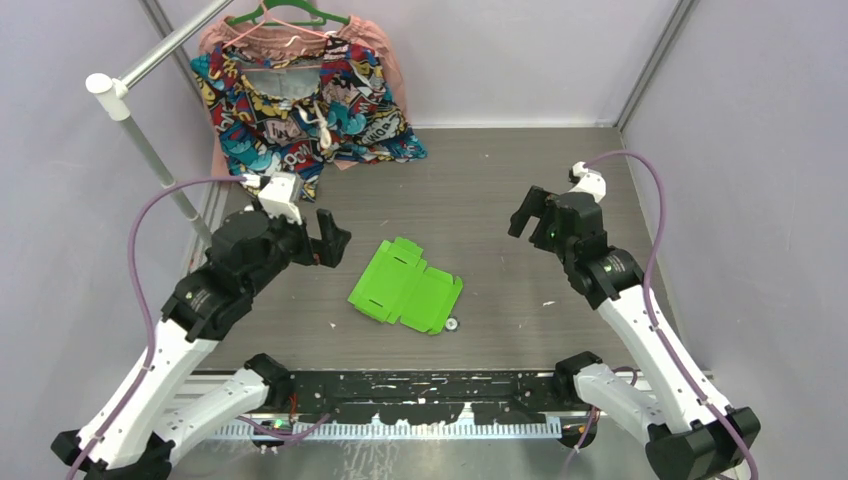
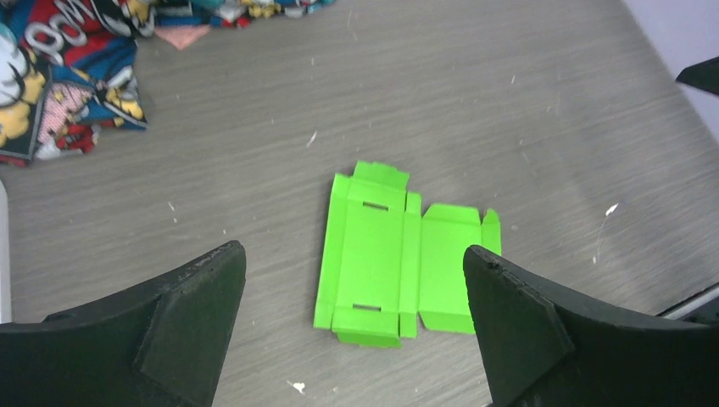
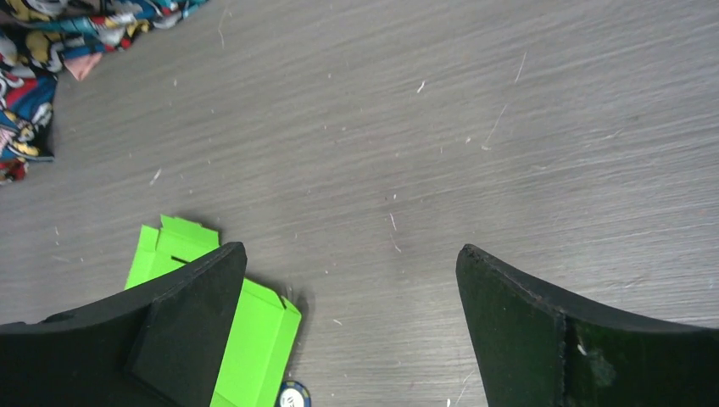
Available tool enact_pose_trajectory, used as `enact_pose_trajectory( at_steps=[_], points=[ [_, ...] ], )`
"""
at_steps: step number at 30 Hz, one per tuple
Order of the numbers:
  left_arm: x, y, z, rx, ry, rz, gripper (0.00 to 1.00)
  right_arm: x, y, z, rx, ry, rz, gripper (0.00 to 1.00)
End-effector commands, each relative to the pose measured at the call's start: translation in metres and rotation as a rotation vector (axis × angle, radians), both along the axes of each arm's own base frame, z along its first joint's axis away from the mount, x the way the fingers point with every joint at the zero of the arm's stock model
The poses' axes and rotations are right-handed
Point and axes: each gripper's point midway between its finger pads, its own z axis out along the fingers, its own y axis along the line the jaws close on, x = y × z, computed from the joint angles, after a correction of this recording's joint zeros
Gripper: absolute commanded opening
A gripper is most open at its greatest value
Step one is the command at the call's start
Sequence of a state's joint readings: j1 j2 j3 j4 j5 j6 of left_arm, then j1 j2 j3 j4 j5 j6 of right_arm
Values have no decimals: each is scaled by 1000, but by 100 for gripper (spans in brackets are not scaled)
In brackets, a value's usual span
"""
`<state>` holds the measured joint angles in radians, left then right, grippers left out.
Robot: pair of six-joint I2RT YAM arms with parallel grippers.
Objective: Fold the paper box
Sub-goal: Fold the paper box at the center of the board.
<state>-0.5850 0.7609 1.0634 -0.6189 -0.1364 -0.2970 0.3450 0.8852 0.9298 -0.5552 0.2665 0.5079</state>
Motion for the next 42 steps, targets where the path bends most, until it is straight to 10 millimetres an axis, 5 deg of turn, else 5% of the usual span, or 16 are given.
enact_pose_trajectory(
  at_steps=[1,8,12,15,19,23,26,29,32,38,42],
  points=[
    [-5,-3,-25,-3,71,-6,100,1,14,5,53,-16,53,100],
    [-4,-6,-45,-32,119,18,100,-4,36,-21,62,54,162,100],
    [8,-22,-35,-70,105,-18,100,-2,65,-27,34,86,258,100],
    [24,-35,-5,-67,64,-46,100,8,85,-2,4,45,301,100],
    [43,-41,62,-31,-18,-58,100,31,87,53,-6,-41,258,100],
    [48,-18,116,26,-118,13,100,42,62,99,-77,-102,175,100],
    [49,16,127,13,-137,83,100,48,26,107,-39,-108,93,100],
    [48,36,103,-76,-85,115,100,45,-15,91,19,-89,7,100],
    [39,42,57,-132,-22,136,100,35,-25,57,14,-34,-17,100],
    [17,26,-58,-201,185,84,100,16,8,-26,153,100,84,100],
    [4,13,-73,-232,211,39,100,9,38,-44,122,114,157,100]
  ],
)
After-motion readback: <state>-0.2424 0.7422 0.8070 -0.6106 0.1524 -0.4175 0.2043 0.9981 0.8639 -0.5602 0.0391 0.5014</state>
